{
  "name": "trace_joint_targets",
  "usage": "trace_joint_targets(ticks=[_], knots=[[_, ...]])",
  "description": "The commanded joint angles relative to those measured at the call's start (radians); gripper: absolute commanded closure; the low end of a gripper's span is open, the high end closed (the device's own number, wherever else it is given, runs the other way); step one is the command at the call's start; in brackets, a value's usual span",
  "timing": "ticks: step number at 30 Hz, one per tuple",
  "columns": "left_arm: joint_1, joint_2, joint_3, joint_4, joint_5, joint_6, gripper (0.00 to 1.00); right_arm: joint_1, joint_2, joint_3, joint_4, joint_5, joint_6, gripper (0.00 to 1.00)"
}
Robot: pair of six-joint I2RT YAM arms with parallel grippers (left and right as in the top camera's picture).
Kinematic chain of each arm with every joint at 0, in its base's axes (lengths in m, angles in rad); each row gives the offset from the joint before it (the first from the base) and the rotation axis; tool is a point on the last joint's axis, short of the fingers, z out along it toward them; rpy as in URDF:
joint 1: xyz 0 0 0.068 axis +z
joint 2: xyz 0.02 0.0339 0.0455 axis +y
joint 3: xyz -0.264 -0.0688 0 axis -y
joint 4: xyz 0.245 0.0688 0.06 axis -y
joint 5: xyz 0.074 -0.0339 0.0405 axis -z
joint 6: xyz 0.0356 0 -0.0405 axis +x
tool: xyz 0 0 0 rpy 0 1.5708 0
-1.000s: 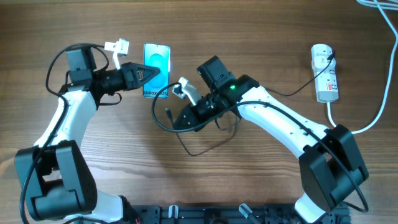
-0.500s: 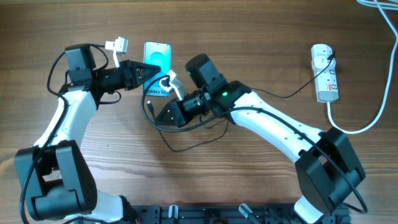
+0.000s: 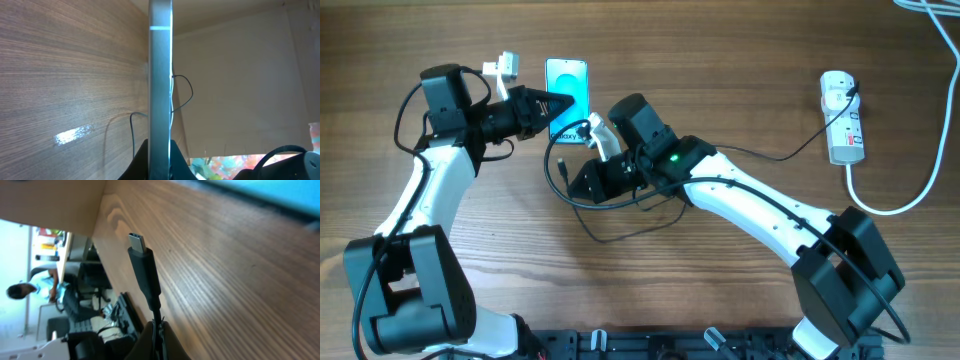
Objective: Plug charger to phone and switch on socket
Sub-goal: 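Carry the USB-C plug to the phone's bottom edge with the right gripper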
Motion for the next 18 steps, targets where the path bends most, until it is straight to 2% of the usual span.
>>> trace_joint_targets(ticks=[1,3,6,18], knots=[[0.002,0.0,0.005,-0.003,0.008,0.044,0.96,0.003,0.0,-0.003,0.016,0.051,0.02,0.96],[0.002,0.0,0.005,-0.004,0.005,0.05,0.96,0.003,0.0,-0.003,0.018,0.069,0.047,0.96],[0.002,0.0,0.005,-0.019,0.006,0.142,0.96,0.002,0.0,-0.003,0.021,0.089,0.071,0.96],[0.002,0.0,0.005,-0.018,0.006,0.145,0.96,-0.021,0.0,-0.003,0.036,0.103,0.097,0.96]])
